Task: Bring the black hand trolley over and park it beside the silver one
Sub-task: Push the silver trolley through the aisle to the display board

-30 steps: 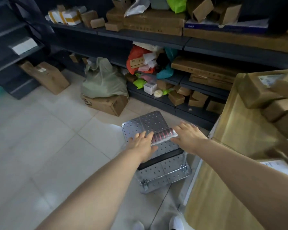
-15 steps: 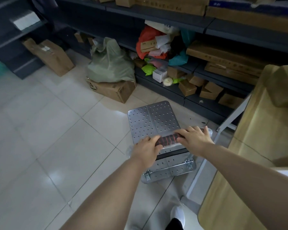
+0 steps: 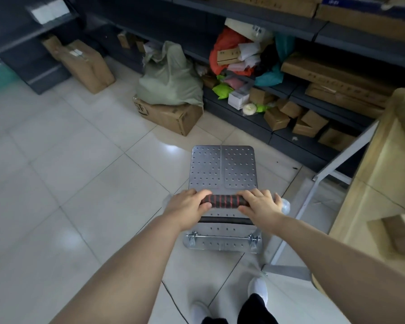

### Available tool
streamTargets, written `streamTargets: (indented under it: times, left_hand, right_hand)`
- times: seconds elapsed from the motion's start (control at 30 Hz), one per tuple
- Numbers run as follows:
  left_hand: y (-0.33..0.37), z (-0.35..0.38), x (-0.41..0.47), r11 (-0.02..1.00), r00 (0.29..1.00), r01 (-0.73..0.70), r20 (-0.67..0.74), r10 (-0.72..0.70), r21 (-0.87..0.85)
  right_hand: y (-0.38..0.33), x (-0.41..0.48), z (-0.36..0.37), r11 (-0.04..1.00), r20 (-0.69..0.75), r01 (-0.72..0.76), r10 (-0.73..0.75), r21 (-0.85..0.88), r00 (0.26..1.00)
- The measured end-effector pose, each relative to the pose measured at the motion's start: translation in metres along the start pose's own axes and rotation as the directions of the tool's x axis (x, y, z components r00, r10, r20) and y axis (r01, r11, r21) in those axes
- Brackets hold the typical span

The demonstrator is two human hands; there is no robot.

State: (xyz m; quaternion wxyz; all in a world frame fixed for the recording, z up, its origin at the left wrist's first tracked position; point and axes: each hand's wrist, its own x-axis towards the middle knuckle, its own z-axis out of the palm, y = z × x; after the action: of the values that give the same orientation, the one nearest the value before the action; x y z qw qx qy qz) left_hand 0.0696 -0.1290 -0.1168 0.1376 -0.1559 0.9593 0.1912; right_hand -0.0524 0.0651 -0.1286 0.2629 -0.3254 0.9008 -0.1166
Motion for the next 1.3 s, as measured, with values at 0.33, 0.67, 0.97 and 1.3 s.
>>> streamTargets:
  times: [0.33, 0.67, 0.97, 1.3]
  left_hand:
    - [-0.054, 0.013, -0.073, 0.994, 0.991, 0.104, -0.082, -0.106, -0.026]
    - [-0.072, 0.036, -0.140, 0.938, 0.930, 0.344, -0.120, -0.348, -0.053]
    - [-0.036, 0.065, -0.173, 0.873, 0.843, 0.487, -0.246, -0.478, -0.025]
    - [-0.019, 0.054, -0.138, 0.808, 0.784, 0.569, -0.195, -0.590, -0.156]
  right_hand:
    - [-0.062, -0.017, 0.038, 0.987, -0.008, 0.150, -0.151, -0.055, 0.989]
    - [-0.109, -0.021, 0.058, 0.934, 0.104, 0.345, -0.336, -0.093, 0.936]
    - [-0.108, -0.039, 0.074, 0.909, 0.023, 0.403, -0.403, -0.105, 0.915]
    - [-0.090, 0.006, 0.053, 0.861, 0.091, 0.497, -0.490, -0.109, 0.867]
